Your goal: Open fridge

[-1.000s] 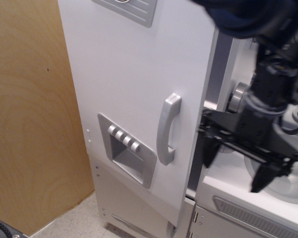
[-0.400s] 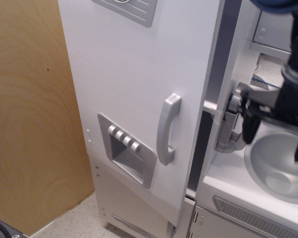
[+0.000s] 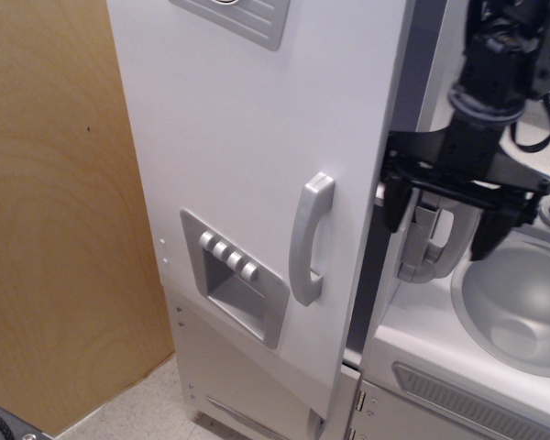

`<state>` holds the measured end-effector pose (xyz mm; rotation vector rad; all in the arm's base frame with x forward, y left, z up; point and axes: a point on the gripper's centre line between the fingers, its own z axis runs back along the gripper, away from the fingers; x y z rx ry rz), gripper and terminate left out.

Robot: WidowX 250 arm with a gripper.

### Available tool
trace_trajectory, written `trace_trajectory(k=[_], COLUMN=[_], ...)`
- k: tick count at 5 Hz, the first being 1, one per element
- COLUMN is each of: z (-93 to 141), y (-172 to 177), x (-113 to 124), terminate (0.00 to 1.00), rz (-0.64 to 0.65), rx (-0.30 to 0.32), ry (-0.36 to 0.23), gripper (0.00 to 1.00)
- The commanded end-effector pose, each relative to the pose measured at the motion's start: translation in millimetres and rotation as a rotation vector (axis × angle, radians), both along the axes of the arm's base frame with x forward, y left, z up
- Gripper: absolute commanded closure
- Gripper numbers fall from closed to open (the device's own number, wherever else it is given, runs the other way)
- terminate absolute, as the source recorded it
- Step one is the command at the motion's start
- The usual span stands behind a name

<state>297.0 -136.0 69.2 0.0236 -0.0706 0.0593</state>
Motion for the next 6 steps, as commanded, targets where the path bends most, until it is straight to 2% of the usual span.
trace_trajectory(k=[1, 2, 3, 4, 5, 6], z=[24.9, 20.1, 23.0, 23.8, 25.5, 24.8], y=[41.0, 73.0, 110.9, 138.2, 166.4, 192.6], x=[-42.7, -63.2, -80.7, -93.4, -95.1, -93.3], terminate=[0.00, 0.00, 0.00, 0.00, 0.00, 0.00], rz=[-0.022, -0.032, -0.002, 0.038, 0.064, 0.118], rx=[-0.058, -0.020, -0.007, 0.012, 0.031, 0.076], ry=[0.026, -0.012, -0.006, -0.035, -0.007, -0.008], gripper=[0.00, 0.00, 0.00, 0.00, 0.00, 0.00])
